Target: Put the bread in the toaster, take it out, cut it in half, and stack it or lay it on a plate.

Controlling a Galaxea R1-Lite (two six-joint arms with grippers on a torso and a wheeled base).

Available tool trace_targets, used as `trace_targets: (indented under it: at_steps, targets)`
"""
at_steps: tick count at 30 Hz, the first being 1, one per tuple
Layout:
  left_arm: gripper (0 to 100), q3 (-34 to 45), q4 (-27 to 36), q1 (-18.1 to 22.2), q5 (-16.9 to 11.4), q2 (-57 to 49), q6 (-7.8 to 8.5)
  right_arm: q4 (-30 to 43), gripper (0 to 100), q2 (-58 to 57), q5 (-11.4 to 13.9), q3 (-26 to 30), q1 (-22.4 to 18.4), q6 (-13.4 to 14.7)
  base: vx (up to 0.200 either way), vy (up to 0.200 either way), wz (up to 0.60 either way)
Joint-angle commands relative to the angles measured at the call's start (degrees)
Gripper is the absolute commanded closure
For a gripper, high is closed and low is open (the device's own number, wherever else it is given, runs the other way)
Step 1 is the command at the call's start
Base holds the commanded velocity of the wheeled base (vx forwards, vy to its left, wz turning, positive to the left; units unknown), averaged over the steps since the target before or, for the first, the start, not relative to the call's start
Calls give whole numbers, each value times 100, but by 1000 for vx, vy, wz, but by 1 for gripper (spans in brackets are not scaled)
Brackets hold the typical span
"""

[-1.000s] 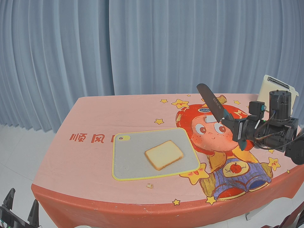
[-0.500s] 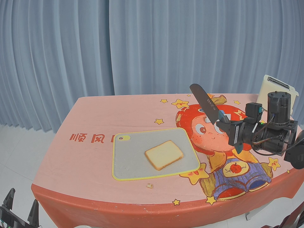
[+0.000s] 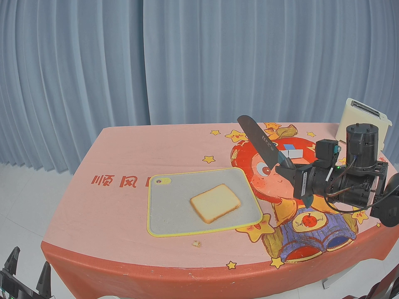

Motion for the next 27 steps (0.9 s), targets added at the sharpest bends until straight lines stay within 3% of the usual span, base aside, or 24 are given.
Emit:
trace_targets:
  at_steps: [1, 12, 17, 27]
  targets:
    - [0, 101, -6, 1, 3, 2, -2, -3, 100, 26, 9, 13, 55, 4, 0, 0, 0]
    - [0, 101, -6, 1, 3, 2, -2, 6, 100, -35, 70, 84, 142, -5, 0, 0, 0]
    - [0, 101, 2, 1, 3, 2, -2, 6, 100, -35, 317, 145, 195, -5, 0, 0, 0]
    - [0, 101, -6, 1, -5, 2, 16, -3, 100, -97, 264, 172, 353, -13, 0, 0, 0]
